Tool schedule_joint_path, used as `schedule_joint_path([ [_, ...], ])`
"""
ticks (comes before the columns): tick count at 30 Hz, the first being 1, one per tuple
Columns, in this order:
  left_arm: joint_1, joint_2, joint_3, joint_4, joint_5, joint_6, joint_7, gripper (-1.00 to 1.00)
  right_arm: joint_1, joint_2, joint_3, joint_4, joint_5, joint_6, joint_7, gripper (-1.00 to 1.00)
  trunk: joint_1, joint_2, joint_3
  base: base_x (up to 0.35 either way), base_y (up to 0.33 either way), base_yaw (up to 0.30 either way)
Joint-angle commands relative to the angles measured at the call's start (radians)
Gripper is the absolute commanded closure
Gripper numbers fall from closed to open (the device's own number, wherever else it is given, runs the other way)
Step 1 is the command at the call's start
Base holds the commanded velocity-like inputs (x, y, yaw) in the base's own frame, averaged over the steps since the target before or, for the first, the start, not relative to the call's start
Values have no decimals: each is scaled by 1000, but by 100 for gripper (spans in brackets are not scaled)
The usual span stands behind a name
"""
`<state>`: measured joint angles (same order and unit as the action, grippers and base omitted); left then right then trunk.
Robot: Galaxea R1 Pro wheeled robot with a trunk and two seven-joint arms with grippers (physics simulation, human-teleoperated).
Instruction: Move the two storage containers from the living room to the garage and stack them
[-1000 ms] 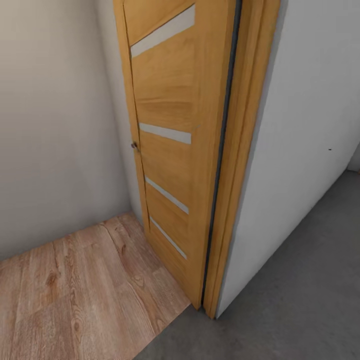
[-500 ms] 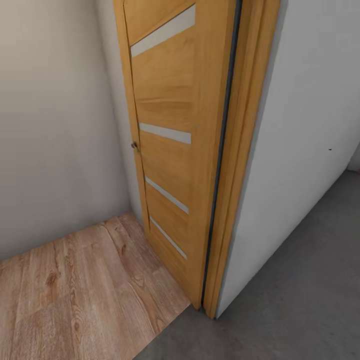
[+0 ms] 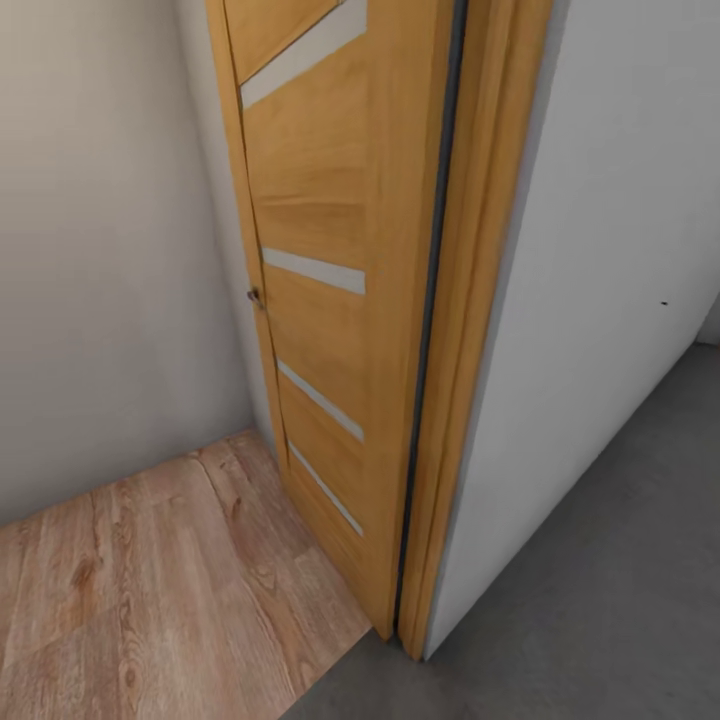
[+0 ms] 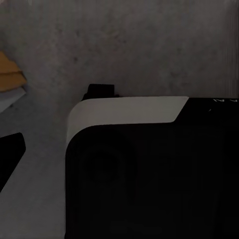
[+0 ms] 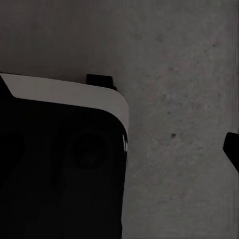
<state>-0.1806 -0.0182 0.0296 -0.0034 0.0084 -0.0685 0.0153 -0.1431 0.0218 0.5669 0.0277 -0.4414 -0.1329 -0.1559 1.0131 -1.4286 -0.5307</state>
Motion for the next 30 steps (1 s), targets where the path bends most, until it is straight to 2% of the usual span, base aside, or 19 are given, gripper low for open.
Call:
schedule_joint_path([
  [1,-1,0,3,1,1,-4,2,-100,-1,1,8,3,-9,-5,-1,-100,0,0,-1,244,-166,0],
  [9,0,0,3,1,1,-4,2,-100,-1,2,7,3,-10,-4,-1,-100,0,0,-1,245,-167,58],
  [24,0,1,3,1,1,-5,3,-100,-1,1,7,3,-10,-4,-1,-100,0,0,-4,231,-155,257],
  [30,0,1,3,1,1,-6,3,-100,-1,2,7,3,-10,-4,-1,-100,0,0,-6,69,-32,267],
])
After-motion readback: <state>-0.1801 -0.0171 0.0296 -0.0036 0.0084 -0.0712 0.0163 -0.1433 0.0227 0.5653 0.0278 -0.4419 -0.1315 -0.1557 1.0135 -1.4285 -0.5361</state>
